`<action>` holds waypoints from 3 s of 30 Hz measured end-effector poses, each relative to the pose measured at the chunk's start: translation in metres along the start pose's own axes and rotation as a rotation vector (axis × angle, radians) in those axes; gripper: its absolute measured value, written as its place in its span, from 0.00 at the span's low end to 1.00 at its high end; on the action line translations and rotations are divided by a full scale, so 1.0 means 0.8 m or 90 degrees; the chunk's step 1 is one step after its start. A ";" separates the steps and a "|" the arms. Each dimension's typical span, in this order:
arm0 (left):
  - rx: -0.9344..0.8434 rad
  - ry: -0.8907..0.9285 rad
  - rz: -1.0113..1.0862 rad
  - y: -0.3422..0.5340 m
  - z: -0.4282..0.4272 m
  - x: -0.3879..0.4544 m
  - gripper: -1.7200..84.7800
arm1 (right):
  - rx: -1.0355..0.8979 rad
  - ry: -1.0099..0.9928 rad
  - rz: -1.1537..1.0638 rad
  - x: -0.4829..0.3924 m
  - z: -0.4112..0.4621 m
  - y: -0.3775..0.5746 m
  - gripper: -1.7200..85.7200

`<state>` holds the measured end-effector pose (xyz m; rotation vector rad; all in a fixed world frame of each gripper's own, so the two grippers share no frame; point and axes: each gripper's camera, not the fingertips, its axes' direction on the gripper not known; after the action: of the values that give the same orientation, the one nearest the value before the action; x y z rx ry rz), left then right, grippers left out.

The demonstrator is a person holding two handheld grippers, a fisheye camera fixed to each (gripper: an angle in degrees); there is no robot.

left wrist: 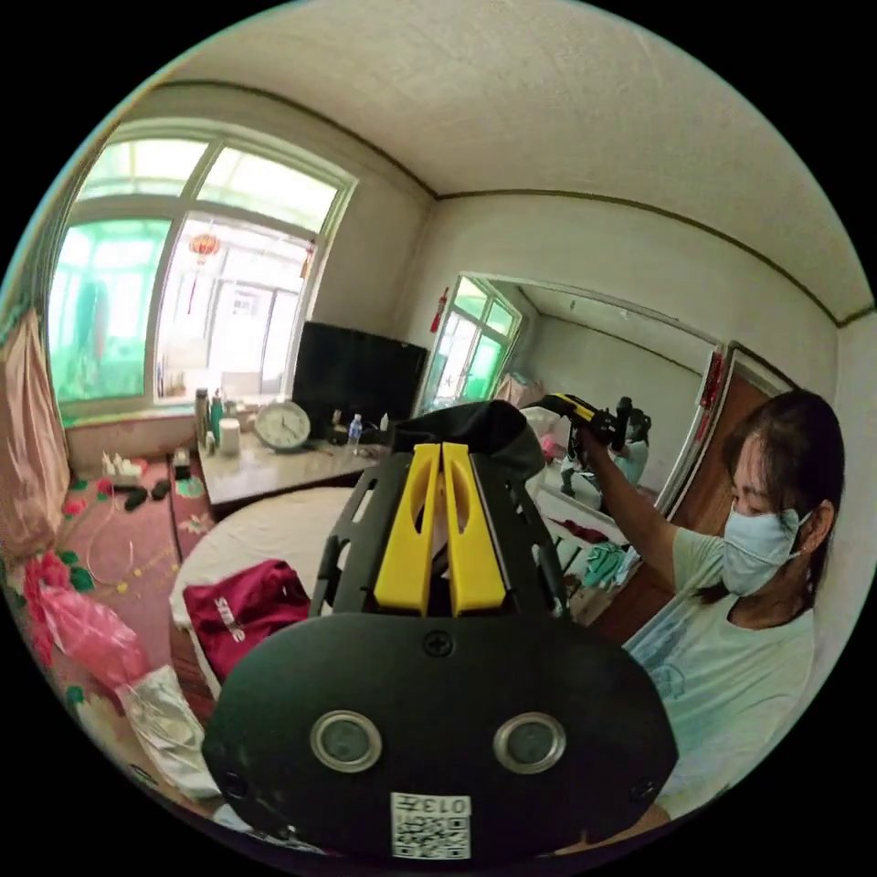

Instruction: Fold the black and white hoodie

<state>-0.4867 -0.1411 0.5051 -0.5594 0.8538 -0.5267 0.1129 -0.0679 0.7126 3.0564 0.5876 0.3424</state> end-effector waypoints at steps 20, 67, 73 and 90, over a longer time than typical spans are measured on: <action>-0.218 0.131 -0.475 0.465 0.022 -0.147 0.02 | -0.401 -0.134 0.066 -0.222 -0.005 0.446 0.05; 0.058 0.320 -0.699 0.211 0.170 -0.475 0.10 | -0.293 -0.835 0.846 0.056 0.336 0.398 0.03; -0.062 0.136 -0.649 0.273 0.137 -0.475 0.17 | -0.276 -0.729 0.700 0.116 0.309 0.411 0.09; -0.693 -0.109 -0.042 0.315 0.383 -0.316 0.04 | -0.504 -1.023 0.207 -0.114 0.334 0.308 0.04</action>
<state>-0.3260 0.2786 0.6443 -1.6028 0.9170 -0.0197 0.1776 -0.3225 0.4453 1.7281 -0.1579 -1.3525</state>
